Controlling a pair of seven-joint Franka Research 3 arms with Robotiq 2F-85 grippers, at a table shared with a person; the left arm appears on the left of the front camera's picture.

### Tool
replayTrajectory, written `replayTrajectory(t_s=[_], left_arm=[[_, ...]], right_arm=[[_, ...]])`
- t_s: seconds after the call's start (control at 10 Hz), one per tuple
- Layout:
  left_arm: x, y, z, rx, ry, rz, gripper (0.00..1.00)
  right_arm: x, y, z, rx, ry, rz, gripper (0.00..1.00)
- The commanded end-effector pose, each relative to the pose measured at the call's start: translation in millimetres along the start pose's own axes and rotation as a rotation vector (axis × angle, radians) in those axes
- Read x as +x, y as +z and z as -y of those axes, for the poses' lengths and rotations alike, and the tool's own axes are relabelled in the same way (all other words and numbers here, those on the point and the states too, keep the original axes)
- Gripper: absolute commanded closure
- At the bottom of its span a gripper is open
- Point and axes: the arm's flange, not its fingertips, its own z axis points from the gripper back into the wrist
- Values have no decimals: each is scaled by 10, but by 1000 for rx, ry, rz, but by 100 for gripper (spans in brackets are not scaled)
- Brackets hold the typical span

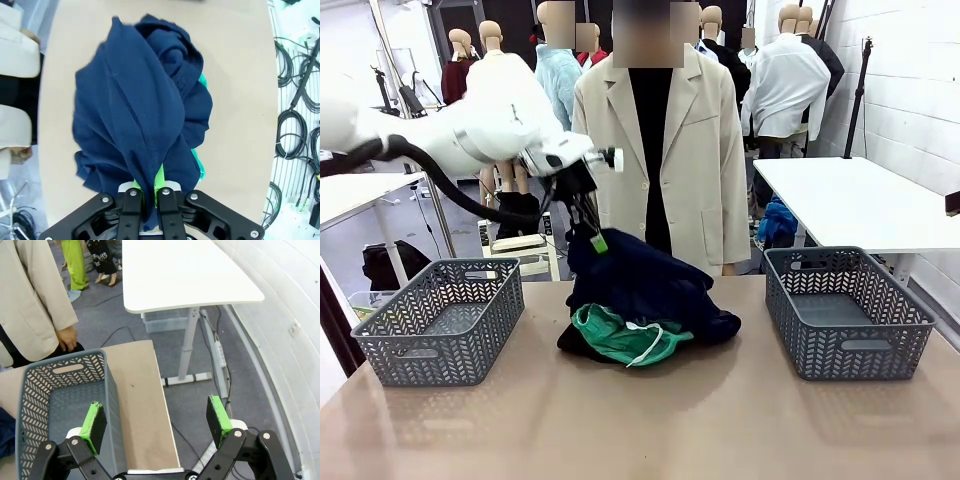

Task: Sort the tops and bottoms.
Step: Lift clothes from the center of the table with your left hand.

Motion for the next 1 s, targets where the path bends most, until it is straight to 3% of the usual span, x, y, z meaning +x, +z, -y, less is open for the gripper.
replayTrajectory(t_s=[0.0,0.1,0.4,0.9], left_arm=[[-48,599,265,108,-63,51,100],[6,949,383,146,-98,67,100],[270,2090,699,436,-91,88,100],[899,3882,1589,793,-34,199,100]], right_arm=[[1,12,-15,1,-6,-12,0],[1,12,-15,1,-6,-12,0],[1,12,-15,1,-6,-12,0],[1,12,-15,1,-6,-12,0]])
